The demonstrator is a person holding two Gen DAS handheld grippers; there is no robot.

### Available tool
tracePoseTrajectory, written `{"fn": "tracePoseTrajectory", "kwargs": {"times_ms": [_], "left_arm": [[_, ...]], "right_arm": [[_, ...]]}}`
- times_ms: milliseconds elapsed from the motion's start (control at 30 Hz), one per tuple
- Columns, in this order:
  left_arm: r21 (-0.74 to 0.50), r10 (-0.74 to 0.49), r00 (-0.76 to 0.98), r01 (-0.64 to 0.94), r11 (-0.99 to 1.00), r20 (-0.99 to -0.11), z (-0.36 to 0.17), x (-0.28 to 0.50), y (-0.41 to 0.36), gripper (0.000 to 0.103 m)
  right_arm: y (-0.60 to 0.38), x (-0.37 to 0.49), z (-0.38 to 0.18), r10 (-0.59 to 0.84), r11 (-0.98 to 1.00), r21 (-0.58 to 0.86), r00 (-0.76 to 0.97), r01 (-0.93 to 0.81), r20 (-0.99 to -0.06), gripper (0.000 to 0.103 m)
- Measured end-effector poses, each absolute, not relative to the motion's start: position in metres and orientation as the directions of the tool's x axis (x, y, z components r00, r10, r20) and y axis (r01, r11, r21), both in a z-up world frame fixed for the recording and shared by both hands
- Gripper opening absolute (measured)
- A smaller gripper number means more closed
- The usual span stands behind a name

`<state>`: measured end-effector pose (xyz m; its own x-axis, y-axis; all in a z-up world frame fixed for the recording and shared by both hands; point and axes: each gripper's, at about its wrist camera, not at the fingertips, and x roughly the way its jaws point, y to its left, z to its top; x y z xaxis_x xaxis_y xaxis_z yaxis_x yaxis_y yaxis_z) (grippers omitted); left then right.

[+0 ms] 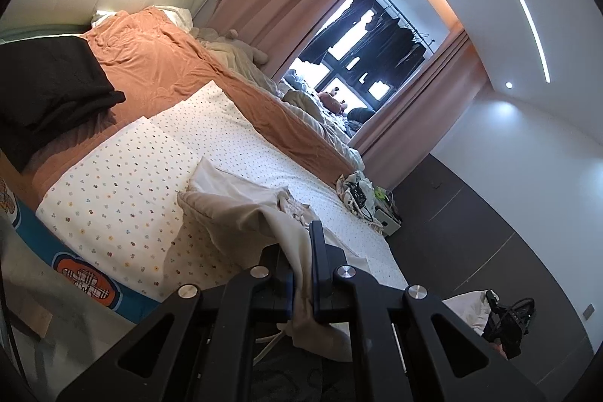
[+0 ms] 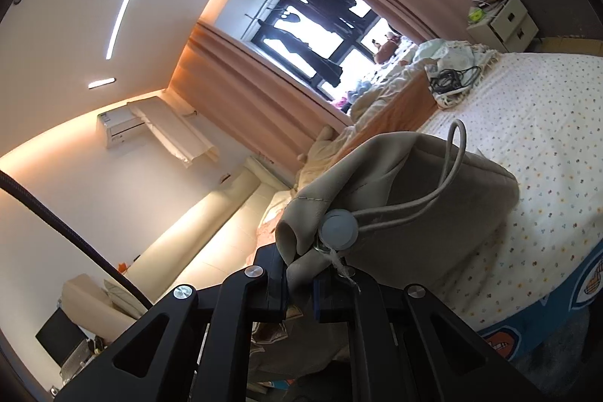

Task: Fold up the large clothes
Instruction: 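Lift the hem with both grippers and fold it over toward the collar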

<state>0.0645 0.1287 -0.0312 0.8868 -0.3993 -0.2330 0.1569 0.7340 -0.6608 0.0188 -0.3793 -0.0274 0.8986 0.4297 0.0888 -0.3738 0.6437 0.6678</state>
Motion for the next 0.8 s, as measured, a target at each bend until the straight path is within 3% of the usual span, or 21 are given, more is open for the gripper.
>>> {"fn": "tracePoseTrajectory", "kwargs": {"times_ms": [333, 800], "left_arm": [[-0.668, -0.401, 0.886, 0.154, 0.728, -0.233, -0.029, 0.088, 0.132, 0.009], [-0.636, -0.381, 0.883, 0.132, 0.76, -0.272, 0.003, 0.217, 0.122, 0.009]], "right_arm": [[-0.391, 0.068, -0.031, 0.43, 0.65, 0.667, 0.9, -0.363, 0.071, 0.005], [-0.399, 0.177, -0.005, 0.388, 0.644, 0.694, 0.919, -0.322, 0.067, 0.005]]}}
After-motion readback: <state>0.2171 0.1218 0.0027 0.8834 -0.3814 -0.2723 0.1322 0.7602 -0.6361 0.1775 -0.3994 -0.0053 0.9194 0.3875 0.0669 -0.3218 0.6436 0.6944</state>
